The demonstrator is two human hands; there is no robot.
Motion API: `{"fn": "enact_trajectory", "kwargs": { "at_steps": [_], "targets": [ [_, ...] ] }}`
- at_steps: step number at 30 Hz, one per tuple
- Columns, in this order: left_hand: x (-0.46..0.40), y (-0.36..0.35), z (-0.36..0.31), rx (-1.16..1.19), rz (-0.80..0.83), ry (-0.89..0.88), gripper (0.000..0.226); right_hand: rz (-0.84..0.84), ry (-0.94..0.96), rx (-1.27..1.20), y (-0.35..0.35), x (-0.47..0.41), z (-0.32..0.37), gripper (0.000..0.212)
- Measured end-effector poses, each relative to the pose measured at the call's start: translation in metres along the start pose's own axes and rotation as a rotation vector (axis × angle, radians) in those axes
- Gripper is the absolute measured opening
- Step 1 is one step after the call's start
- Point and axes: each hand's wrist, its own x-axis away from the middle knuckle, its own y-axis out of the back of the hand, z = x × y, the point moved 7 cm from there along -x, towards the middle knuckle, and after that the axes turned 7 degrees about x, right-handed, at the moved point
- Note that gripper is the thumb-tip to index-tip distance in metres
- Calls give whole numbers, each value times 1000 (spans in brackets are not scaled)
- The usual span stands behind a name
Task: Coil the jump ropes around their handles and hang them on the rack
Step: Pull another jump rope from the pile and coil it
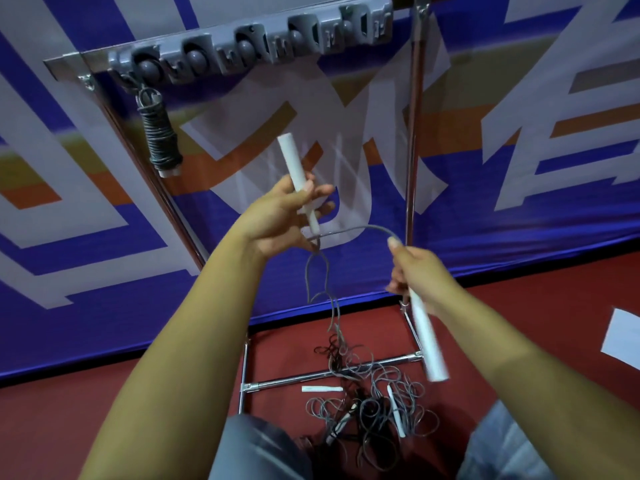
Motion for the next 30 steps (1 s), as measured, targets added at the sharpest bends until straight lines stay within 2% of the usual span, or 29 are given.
{"fn": "enact_trajectory", "kwargs": {
  "at_steps": [4, 7, 10, 13, 15, 19, 23, 28, 30],
  "targets": [
    [0, -3, 15, -214, 30, 76, 18, 197, -254, -442, -11, 9, 29, 38],
    [2, -3, 14, -381, -59, 2, 23, 313, -417, -706, -18, 17, 40, 31],
    [8, -11, -3, -447, -107, -269, 24, 433, -487, -786, -27, 25, 47, 30],
    [24, -31, -17, -649, 0, -633, 21, 524, -515, -834, -37, 31, 54, 30],
    [35, -44, -13, -777, 67, -780, 21, 563, -513, -894, -45, 34, 61, 35],
    [46, -55, 11, -771, 152, -734, 24, 557, -376, -856, -47, 30, 74, 25],
    [56, -51, 27, -812, 105, -798, 18, 422, -358, -769, -43, 24, 71, 17],
    [63, -44, 51, -629, 67, -704, 19, 282, -351, -725, -39, 25, 74, 19],
    [63, -41, 58, -620, 64, -664, 27, 249, -345, -721, -39, 24, 76, 17]
  ]
}}
